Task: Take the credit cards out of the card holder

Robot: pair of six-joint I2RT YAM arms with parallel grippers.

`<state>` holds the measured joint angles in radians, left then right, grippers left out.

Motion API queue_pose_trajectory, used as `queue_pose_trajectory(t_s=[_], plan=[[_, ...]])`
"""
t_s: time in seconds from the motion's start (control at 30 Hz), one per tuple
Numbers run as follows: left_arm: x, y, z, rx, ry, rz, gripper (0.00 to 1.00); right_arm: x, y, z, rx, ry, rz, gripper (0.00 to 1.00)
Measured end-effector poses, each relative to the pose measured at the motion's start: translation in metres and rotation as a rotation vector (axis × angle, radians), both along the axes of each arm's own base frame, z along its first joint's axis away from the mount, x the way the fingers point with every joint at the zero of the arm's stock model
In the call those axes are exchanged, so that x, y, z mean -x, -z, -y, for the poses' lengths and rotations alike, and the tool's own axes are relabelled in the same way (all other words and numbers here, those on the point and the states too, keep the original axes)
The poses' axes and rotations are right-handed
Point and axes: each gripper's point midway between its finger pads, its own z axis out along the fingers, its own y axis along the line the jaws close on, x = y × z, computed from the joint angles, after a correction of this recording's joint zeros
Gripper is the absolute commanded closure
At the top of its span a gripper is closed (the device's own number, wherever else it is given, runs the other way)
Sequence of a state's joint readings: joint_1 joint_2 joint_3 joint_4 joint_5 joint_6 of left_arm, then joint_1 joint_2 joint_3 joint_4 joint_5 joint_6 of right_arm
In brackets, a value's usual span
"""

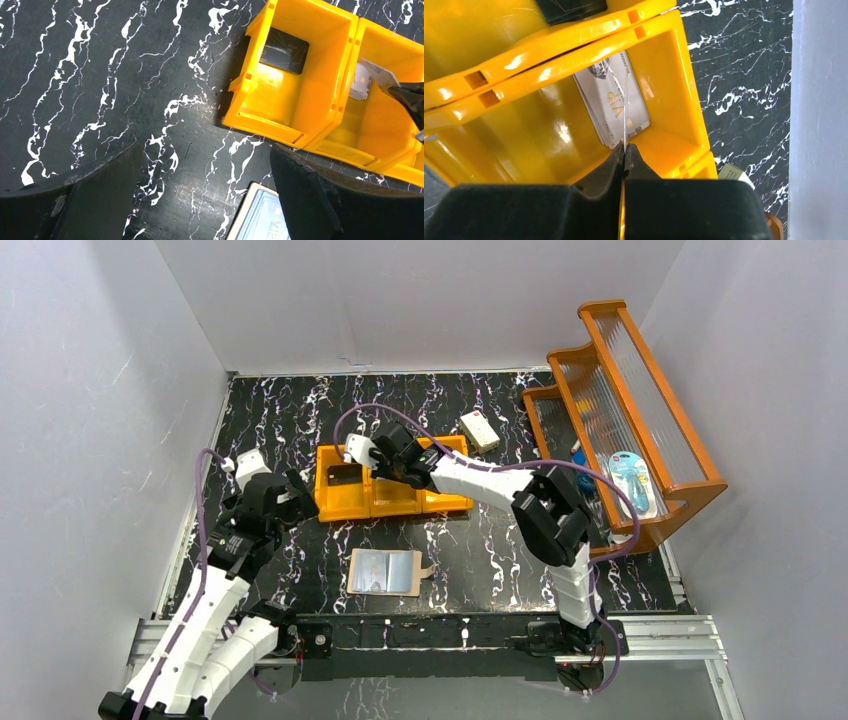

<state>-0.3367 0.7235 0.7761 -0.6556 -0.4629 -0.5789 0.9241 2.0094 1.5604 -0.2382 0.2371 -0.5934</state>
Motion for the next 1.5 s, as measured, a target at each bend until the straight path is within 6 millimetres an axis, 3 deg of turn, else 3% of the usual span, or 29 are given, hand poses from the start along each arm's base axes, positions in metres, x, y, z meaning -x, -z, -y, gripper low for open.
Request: queue_pose_trajectory(t_s=[0.17, 0.43, 0.6, 0.67, 0.93, 1.17, 1.37, 1.43, 1.5], plan=[[0.003, -0.004, -0.006, -0.008, -0.029, 0.020, 0.02, -0.007, 0.017, -0.005, 0.054, -0.017, 0.012, 0.98], [0.008, -0.007, -0.013, -0.011, -0.068, 0.036, 0.02, -0.019, 0.023, -0.008, 0.124, -0.038, 0.078, 0.96], [0.010, -0.009, -0.015, -0.007, -0.079, 0.047, 0.02, -0.026, 0.039, -0.010, 0.171, -0.050, 0.095, 0.93], [0.010, -0.010, -0.015, -0.006, -0.081, 0.049, 0.02, -0.028, 0.044, -0.010, 0.187, -0.056, 0.097, 0.90], [0.011, -0.008, -0.016, -0.009, -0.081, 0.041, 0.02, -0.027, 0.053, -0.011, 0.195, -0.061, 0.087, 0.61], [0.012, -0.008, -0.016, -0.010, -0.081, 0.039, 0.02, -0.013, 0.062, -0.006, 0.161, -0.057, 0.025, 0.52], [0.011, -0.007, -0.016, -0.011, -0.080, 0.036, 0.02, -0.001, 0.044, -0.004, 0.066, -0.020, -0.004, 0.50], [0.011, -0.006, -0.015, -0.011, -0.079, 0.032, 0.02, 0.001, 0.026, -0.006, 0.003, 0.006, -0.001, 0.49], [0.010, -0.005, -0.015, -0.013, -0.077, 0.027, 0.02, 0.004, 0.005, -0.006, -0.076, 0.043, 0.001, 0.41]])
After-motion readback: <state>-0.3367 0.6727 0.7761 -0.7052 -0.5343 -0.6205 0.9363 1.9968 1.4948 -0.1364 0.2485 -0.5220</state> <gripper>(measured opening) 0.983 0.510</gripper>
